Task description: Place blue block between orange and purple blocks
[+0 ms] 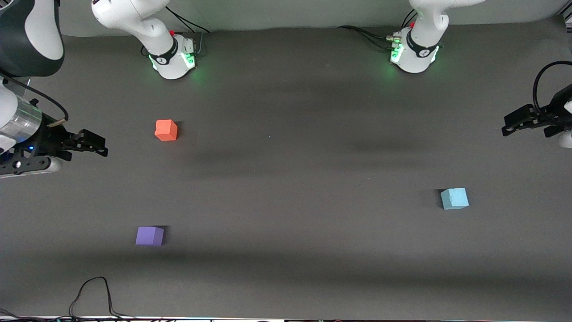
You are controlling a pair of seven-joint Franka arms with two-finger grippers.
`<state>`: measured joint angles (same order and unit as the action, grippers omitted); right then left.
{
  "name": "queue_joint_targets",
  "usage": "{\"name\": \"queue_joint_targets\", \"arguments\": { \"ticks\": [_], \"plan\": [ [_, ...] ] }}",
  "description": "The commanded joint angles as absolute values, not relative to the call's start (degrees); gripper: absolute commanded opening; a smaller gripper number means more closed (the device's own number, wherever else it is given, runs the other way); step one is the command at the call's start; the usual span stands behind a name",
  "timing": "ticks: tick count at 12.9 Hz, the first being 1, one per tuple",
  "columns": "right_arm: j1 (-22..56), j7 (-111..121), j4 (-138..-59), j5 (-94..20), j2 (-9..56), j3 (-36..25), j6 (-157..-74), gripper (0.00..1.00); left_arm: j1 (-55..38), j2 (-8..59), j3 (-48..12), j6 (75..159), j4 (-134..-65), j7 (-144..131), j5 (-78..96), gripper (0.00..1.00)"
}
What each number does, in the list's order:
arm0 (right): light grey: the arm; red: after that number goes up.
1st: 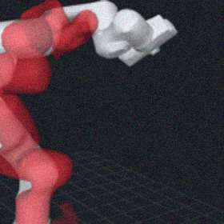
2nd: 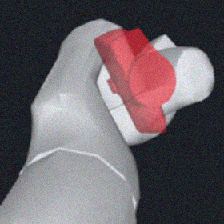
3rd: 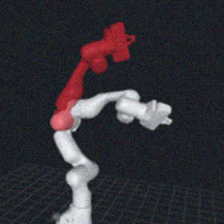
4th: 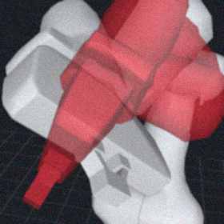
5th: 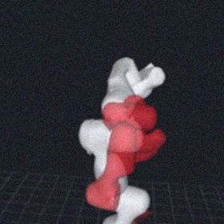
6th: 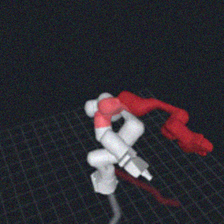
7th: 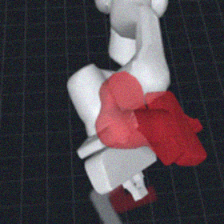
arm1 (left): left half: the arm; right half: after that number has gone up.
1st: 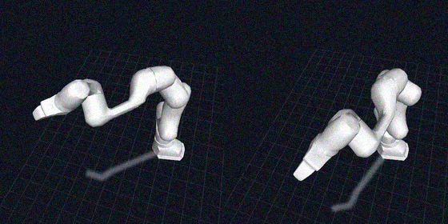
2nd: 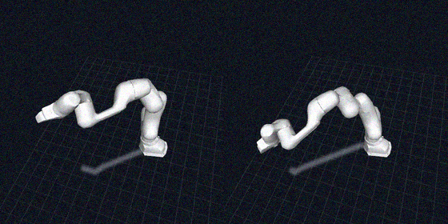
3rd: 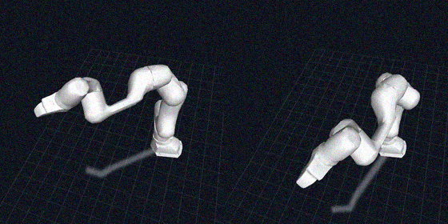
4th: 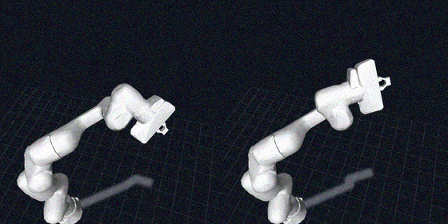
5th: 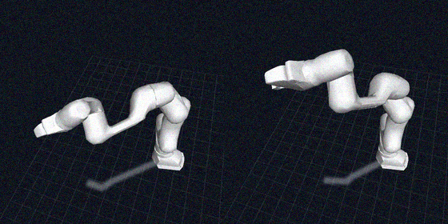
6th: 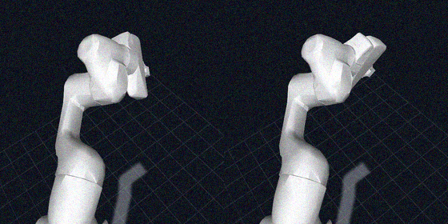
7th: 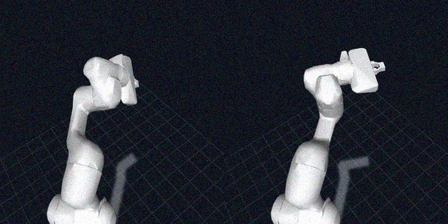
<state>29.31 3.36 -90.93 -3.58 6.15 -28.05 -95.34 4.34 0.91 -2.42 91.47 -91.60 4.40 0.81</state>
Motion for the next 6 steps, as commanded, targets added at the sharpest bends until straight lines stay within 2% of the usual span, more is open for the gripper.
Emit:
{"name": "queue_joint_targets", "arguments": {
  "ticks": [1, 6],
  "plan": [
    [29.27, 2.72, -91.41, -3.25, 5.01, -28.12, -95.10, 1.00, 4.48, 0.70, -2.46, 90.62, -90.88, 4.13, 1.41, 1.00],
    [29.09, 2.64, -90.53, -3.34, 5.54, -28.21, -95.10, 1.00, 6.15, 0.88, -2.37, 91.31, -93.51, 5.44, 0.88, 1.00]
  ]
}}
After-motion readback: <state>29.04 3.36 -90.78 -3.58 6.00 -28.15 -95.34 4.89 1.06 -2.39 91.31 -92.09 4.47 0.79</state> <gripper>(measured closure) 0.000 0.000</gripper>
